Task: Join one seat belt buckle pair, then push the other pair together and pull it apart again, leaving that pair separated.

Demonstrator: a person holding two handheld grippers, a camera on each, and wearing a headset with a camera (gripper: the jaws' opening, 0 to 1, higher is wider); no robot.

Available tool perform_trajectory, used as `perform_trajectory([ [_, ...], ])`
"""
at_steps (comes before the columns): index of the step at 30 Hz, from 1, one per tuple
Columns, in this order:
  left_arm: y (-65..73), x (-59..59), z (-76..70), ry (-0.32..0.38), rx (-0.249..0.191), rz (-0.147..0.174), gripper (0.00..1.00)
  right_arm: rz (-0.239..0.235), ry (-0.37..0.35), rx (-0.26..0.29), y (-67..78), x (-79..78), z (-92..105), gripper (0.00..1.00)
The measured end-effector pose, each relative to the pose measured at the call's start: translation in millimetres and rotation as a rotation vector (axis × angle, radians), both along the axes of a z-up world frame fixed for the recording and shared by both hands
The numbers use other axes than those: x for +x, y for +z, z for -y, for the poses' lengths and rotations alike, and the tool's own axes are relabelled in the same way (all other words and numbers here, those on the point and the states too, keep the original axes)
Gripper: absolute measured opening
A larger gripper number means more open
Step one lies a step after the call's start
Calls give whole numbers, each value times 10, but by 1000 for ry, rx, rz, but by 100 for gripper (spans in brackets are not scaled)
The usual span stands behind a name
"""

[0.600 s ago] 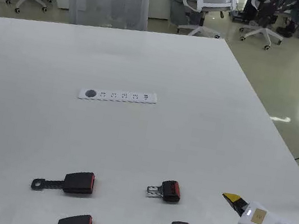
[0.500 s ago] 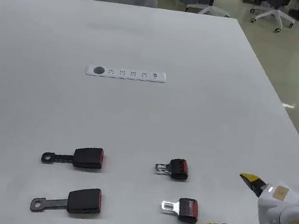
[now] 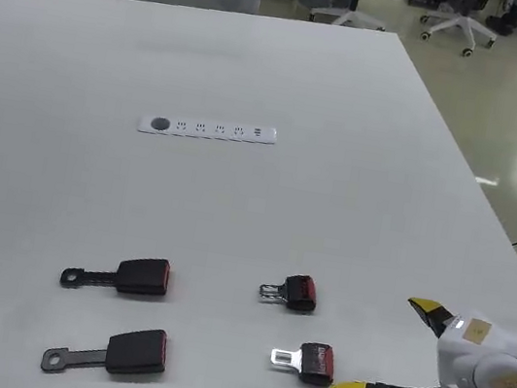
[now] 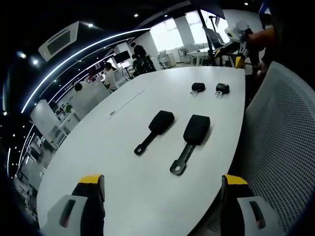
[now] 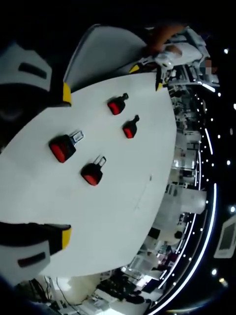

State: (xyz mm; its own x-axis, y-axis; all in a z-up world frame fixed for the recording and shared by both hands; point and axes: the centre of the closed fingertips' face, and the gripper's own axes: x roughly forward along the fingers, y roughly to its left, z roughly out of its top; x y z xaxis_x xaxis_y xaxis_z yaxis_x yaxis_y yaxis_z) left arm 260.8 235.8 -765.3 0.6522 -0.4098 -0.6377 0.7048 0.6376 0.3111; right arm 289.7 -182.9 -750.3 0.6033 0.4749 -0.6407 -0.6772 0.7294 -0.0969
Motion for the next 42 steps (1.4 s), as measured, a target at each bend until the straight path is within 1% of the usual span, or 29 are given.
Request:
perform_trajectory([
  [11,15,-5,6,2,1,-1,100,-8,3,-20,-7,-56,22,98],
  [13,27,-3,14,5,-10,0,100,-10,5,-18,2,-58,1,98],
  [14,36,0,17,5,-13,3,100,-12,8,-22,2,-59,-9,98],
  [15,37,4,10,6,-11,5,100,-24,15,-42,-19,-74,-15,99],
  [17,31,2,9,7,-10,3,100,-37,37,-52,-44,-109,-47,100],
  [19,42,8,11,5,-10,10,100,-33,35,-49,-37,-102,-46,100],
  [23,27,8,-3,8,-1,7,100,-31,30,-41,-5,-94,-51,100],
  [27,36,16,-18,17,1,12,100,-28,39,-50,11,-99,-54,100],
  [29,31,15,-21,23,1,7,100,-33,44,-44,23,-109,-63,100],
  [31,52,24,-11,25,-4,15,100,-30,39,-42,43,-105,-60,100],
  [34,48,23,-24,31,-3,12,100,-23,45,-30,81,-115,-70,100],
  [35,47,23,-27,32,-3,12,100,-22,45,-34,79,-119,-69,100],
  [37,48,15,-19,31,1,8,100,-27,57,-85,33,-143,-40,100],
  [38,40,8,-16,31,8,2,100,-33,65,-85,20,-162,-53,100],
  [39,44,2,-6,26,14,5,100,-32,67,-61,36,-173,-80,100],
  [40,57,0,6,20,13,10,100,-32,61,-51,42,-177,-86,100],
  [42,62,-1,12,20,10,8,100,-32,66,-51,41,-202,-85,100],
])
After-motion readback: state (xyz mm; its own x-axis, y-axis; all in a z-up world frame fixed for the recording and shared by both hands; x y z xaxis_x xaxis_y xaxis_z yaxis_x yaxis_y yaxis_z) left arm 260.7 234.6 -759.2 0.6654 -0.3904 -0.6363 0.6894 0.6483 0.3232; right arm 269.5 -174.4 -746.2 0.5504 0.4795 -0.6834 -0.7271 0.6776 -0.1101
